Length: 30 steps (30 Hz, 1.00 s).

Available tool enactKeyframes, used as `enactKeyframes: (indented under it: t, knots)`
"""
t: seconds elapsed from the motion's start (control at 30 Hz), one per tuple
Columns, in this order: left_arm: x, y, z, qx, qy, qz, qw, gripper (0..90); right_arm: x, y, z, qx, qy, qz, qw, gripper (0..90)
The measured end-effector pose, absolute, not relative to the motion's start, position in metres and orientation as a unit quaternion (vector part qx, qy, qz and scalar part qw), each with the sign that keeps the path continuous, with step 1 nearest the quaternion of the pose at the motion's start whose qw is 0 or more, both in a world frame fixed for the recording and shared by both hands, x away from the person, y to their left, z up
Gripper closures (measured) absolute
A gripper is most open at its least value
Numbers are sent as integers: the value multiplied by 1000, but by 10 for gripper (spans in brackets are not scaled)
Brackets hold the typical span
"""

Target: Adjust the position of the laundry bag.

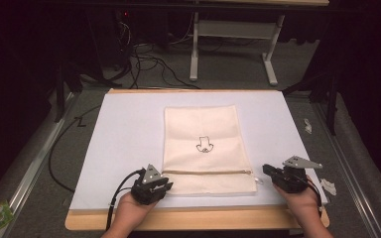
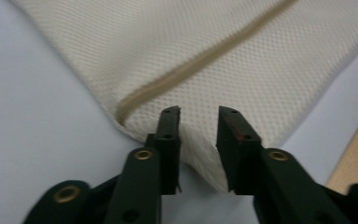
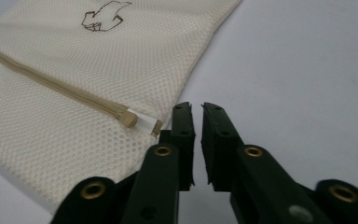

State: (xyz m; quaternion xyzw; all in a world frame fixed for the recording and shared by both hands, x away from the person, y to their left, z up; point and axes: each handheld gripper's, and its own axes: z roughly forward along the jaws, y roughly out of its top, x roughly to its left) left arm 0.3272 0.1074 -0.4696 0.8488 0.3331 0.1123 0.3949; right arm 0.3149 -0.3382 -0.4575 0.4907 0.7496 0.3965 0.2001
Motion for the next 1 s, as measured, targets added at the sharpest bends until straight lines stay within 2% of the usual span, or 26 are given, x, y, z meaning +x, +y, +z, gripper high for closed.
enactKeyframes:
  t: [0.03,0.07,0.1,0.13,0.2,0.23,0.27,0.33,0.47,0.53,0.77,1.0]
  knots:
    - [328,110,-468,843,341,119,400,691,315,-338,-458,491,750,397,200,893]
    - [329,112,-467,837,348,130,403,639,315,-336,-458,488,752,397,200,900]
    - [330,118,-465,824,363,157,405,552,317,-331,-457,483,754,398,197,900]
    - [331,122,-465,818,370,170,407,526,318,-329,-458,482,756,397,196,900]
    - [333,126,-464,809,381,174,413,494,319,-326,-458,481,758,393,196,900]
    - [336,130,-464,803,388,172,418,430,325,-318,-462,483,762,385,194,900]
    - [337,134,-464,796,398,170,424,430,325,-318,-462,483,762,385,194,900]
    - [339,140,-463,784,408,163,438,376,328,-308,-464,479,768,383,186,900]
    - [339,147,-459,772,414,160,454,357,323,-274,-459,429,795,389,182,900]
    - [338,149,-458,772,412,162,456,356,322,-273,-457,426,793,391,191,900]
    - [340,154,-458,767,416,159,462,352,328,-305,-461,483,760,387,198,822]
    - [340,153,-458,768,414,164,460,306,333,-313,-467,505,746,395,181,676]
